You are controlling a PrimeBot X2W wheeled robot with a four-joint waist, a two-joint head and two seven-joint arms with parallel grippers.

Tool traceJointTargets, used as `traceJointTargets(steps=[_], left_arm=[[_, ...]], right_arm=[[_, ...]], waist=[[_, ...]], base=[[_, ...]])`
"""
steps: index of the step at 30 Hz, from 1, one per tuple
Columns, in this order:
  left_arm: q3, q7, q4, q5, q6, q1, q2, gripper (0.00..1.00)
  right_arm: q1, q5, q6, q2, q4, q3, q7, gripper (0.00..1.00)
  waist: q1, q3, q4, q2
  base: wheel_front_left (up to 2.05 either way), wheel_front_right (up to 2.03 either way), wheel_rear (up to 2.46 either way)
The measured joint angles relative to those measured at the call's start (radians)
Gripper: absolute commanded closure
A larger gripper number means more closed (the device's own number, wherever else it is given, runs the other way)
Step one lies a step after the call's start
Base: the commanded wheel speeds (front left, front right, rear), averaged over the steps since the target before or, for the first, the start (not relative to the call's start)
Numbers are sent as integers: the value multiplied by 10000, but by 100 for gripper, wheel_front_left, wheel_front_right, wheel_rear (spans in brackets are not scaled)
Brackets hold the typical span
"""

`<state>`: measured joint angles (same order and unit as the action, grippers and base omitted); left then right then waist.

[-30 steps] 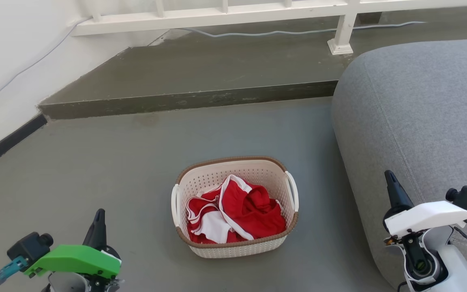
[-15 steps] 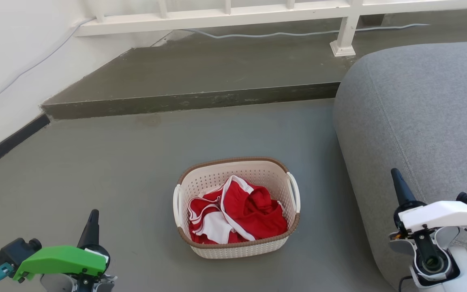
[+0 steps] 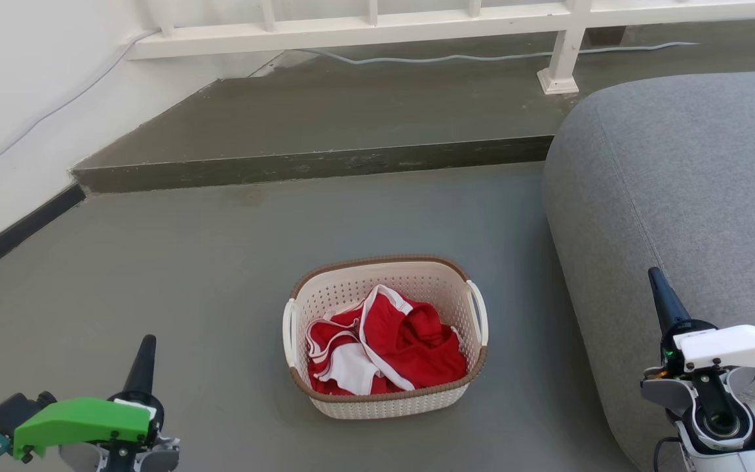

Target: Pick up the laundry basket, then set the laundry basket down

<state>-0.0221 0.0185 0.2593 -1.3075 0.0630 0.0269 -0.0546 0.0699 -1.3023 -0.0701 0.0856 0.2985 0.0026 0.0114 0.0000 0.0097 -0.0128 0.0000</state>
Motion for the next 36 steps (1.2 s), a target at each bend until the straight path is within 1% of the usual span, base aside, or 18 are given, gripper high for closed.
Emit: traceJointTargets(steps=[1, 10, 12, 15, 20, 24, 36], left_arm=[[98, 88, 27, -199, 77, 33, 4, 100], [385, 376, 142, -1306, 261, 155, 38, 100], [491, 424, 163, -1538, 305, 156, 40, 100], [564, 520, 178, -1916, 370, 164, 46, 100], [740, 698, 190, -2535, 516, 198, 65, 100], [871, 788, 201, -3018, 573, 249, 69, 100], [874, 788, 201, -3020, 600, 337, 75, 100]], right_arm=[[2, -232, -33, -33, -4, -84, 71, 100], [7, -1348, -180, -203, -23, -523, 370, 100], [8, -1630, -268, -207, -29, -627, 430, 100], [10, -1973, -288, -236, -48, -750, 522, 100], [12, -2598, -433, -257, -75, -999, 704, 100], [13, -3080, -472, -311, -104, -1177, 821, 100], [13, -3093, -476, -318, -113, -1208, 821, 100]], waist=[[0, -6, 11, 0], [0, -33, 58, 0], [0, -39, 69, 0], [0, -47, 84, 0], [0, -62, 111, 0], [0, -71, 128, 0], [0, -71, 128, 0]], base=[[0, 0, 0], [0, 0, 0], [0, 0, 0], [0, 0, 0], [0, 0, 0], [0, 0, 0], [0, 0, 0]])
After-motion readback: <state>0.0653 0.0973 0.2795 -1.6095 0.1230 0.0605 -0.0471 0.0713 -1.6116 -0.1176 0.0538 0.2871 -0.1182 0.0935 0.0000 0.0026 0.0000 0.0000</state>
